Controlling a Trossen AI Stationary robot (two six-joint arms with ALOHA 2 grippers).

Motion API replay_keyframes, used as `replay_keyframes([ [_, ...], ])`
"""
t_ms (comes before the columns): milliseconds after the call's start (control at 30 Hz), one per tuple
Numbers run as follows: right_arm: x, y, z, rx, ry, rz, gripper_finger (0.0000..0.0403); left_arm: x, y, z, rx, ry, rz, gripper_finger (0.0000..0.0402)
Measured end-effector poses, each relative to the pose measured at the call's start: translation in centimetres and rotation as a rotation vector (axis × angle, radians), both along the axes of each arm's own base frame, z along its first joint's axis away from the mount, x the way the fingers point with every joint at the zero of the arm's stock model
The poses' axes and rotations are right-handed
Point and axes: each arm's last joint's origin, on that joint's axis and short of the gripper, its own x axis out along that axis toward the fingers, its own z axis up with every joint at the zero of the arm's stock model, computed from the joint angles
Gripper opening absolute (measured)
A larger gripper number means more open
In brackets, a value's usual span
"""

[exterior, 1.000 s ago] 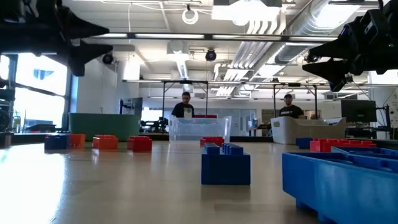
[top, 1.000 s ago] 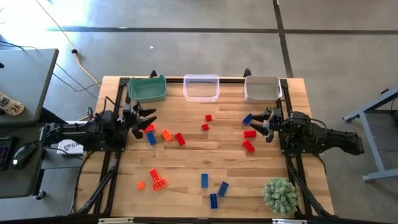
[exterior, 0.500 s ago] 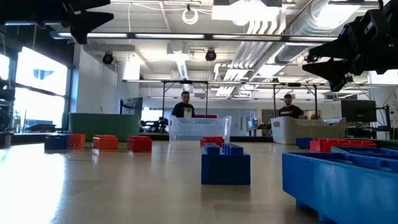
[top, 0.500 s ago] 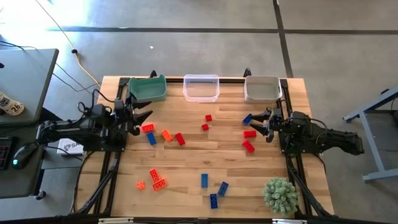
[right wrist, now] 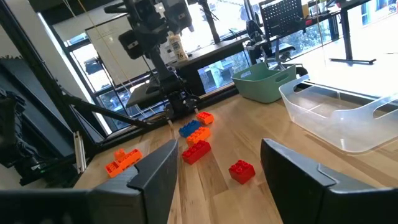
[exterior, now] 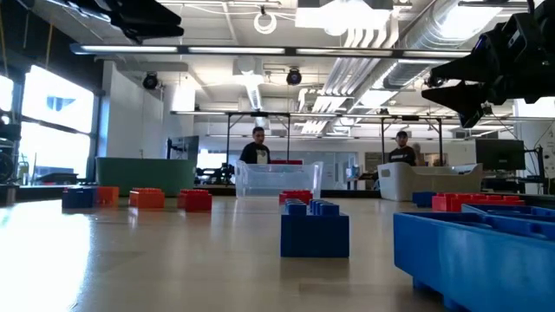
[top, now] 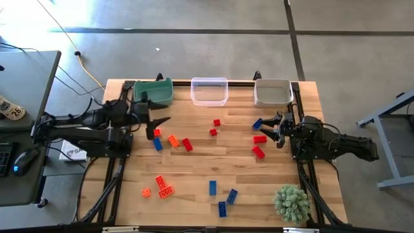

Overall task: Sort & place blocks by color
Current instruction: Put the orange game piece into the green bin

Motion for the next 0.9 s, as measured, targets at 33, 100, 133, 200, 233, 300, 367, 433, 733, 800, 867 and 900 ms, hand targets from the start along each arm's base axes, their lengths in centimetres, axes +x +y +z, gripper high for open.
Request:
replay_keyframes([
  [33, 0.0, 0.0, 0.0, 0.0, 0.0, 0.0, 0.0217, 0.2, 0.1, 0.2, 0.004, 0.023, -0.003, 0.0214],
  [100, 0.0, 0.0, 0.0, 0.0, 0.0, 0.0, 0.0217, 0.9, 0.2, 0.7, 0.019, 0.073, -0.007, 0.0214],
  [133, 0.0, 0.0, 0.0, 0.0, 0.0, 0.0, 0.0217, 1.1, 0.4, 0.9, 0.026, 0.103, -0.007, 0.0214],
  [200, 0.0, 0.0, 0.0, 0.0, 0.0, 0.0, 0.0217, 1.6, 0.7, 1.3, 0.033, 0.152, -0.001, 0.0214],
  [233, 0.0, 0.0, 0.0, 0.0, 0.0, 0.0, 0.0217, 1.8, 0.9, 1.4, 0.034, 0.173, 0.006, 0.0214],
  [300, 0.0, 0.0, 0.0, 0.0, 0.0, 0.0, 0.0217, 2.2, 1.3, 1.5, 0.023, 0.214, 0.021, 0.0214],
  [367, 0.0, 0.0, 0.0, 0.0, 0.0, 0.0, 0.0217, 2.5, 1.7, 1.3, 0.02, 0.257, 0.03, 0.0214],
  [433, 0.0, 0.0, 0.0, 0.0, 0.0, 0.0, 0.0217, 2.7, 1.9, 1.0, 0.036, 0.3, 0.027, 0.0214],
  [733, 0.0, 0.0, 0.0, 0.0, 0.0, 0.0, 0.0217, 4.1, 2.8, -0.5, 0.116, 0.454, 0.148, 0.0214],
  [800, 0.0, 0.0, 0.0, 0.0, 0.0, 0.0, 0.0217, 4.5, 3.1, -0.8, 0.128, 0.475, 0.173, 0.0214],
  [867, 0.0, 0.0, 0.0, 0.0, 0.0, 0.0, 0.0217, 4.8, 3.2, -1.0, 0.135, 0.486, 0.168, 0.0214],
  [900, 0.0, 0.0, 0.0, 0.0, 0.0, 0.0, 0.0217, 5.0, 3.2, -1.2, 0.141, 0.496, 0.146, 0.0214],
])
